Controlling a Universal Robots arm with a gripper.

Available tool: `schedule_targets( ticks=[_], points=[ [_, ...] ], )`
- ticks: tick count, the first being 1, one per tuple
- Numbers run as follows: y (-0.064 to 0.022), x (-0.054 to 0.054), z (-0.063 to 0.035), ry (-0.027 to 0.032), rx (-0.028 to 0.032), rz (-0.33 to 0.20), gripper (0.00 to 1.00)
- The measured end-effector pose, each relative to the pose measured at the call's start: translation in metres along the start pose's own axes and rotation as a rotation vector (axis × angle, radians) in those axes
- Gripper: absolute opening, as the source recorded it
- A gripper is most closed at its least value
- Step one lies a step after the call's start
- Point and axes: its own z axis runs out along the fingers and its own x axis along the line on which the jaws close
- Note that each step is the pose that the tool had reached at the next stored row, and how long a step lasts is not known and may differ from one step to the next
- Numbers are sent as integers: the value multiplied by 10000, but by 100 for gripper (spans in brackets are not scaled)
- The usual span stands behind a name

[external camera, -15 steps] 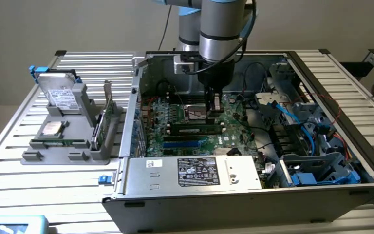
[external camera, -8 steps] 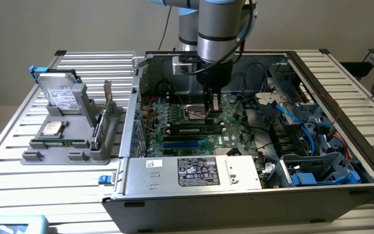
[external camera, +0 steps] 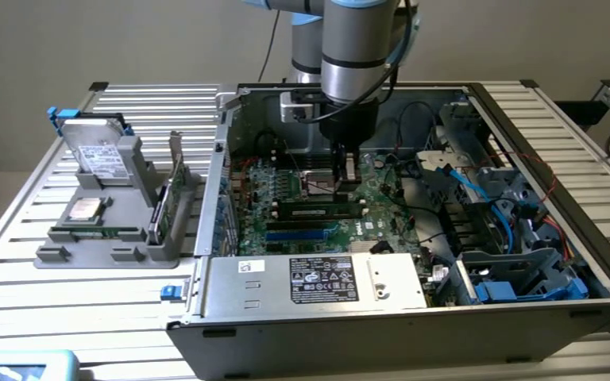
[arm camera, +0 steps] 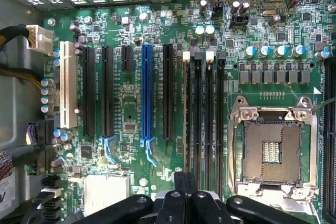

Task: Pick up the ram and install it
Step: 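Press down the ram until it locks into place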

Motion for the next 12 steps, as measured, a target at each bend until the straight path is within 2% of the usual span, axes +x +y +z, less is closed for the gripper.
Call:
schedule_targets(
  ticks=[12],
  points=[
    [-17,-2,20,-10,14,2,11]
  ],
)
